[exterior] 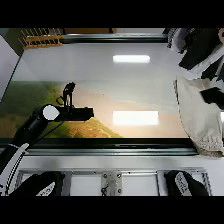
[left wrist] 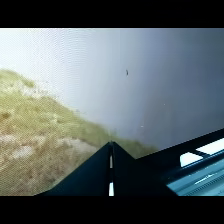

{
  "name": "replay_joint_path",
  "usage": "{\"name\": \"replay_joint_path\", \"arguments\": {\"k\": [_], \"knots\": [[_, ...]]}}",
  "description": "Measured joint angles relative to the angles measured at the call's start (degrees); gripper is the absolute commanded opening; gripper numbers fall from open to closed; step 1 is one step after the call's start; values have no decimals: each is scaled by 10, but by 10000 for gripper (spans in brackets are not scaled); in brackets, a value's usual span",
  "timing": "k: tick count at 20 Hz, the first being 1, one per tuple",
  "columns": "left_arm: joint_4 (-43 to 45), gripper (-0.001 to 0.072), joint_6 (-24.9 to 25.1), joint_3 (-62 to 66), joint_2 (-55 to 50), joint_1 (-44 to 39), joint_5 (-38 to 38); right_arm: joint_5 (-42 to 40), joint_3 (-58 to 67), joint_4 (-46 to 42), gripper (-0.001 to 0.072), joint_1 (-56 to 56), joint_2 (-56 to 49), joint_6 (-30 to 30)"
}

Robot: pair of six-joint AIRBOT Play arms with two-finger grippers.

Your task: Fold the clothes and pants, and hang the long-sleeved shirts on hangers.

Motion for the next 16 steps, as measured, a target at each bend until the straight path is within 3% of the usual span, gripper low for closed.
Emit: {"name": "replay_joint_path", "arguments": {"k": [2, 7, 16], "knots": [[0, 7, 0, 0, 0, 0, 0, 13, -2, 11, 21, 77, 1, -12], [0, 6, 0, 0, 0, 0, 0, 31, -4, 21, 16, 185, 2, -40], [0, 6, -1, 0, 0, 0, -1, 38, -4, 24, 16, 212, 2, -50]]}}
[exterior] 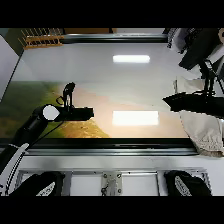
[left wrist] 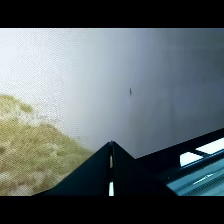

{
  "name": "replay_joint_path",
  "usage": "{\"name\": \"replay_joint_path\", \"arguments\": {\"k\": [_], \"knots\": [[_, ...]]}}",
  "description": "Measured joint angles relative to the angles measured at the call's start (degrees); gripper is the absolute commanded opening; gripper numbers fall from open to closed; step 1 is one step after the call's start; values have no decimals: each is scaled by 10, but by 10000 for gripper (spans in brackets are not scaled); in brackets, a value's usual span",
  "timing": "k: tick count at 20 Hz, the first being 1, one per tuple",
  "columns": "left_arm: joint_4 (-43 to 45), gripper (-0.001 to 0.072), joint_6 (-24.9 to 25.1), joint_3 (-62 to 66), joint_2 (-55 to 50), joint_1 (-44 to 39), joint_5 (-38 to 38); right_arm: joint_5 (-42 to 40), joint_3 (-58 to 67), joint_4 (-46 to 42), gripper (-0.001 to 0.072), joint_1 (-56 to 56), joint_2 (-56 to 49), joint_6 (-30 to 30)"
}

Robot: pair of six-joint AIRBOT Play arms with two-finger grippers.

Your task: Fold the clothes and pants, and hang the long-sleeved shirts on hangers.

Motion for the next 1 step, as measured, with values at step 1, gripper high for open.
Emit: {"name": "replay_joint_path", "arguments": {"k": [1], "knots": [[0, 6, 0, 0, 0, 0, 0, 0, 0, 0, 16, 0, 0, 0]]}}
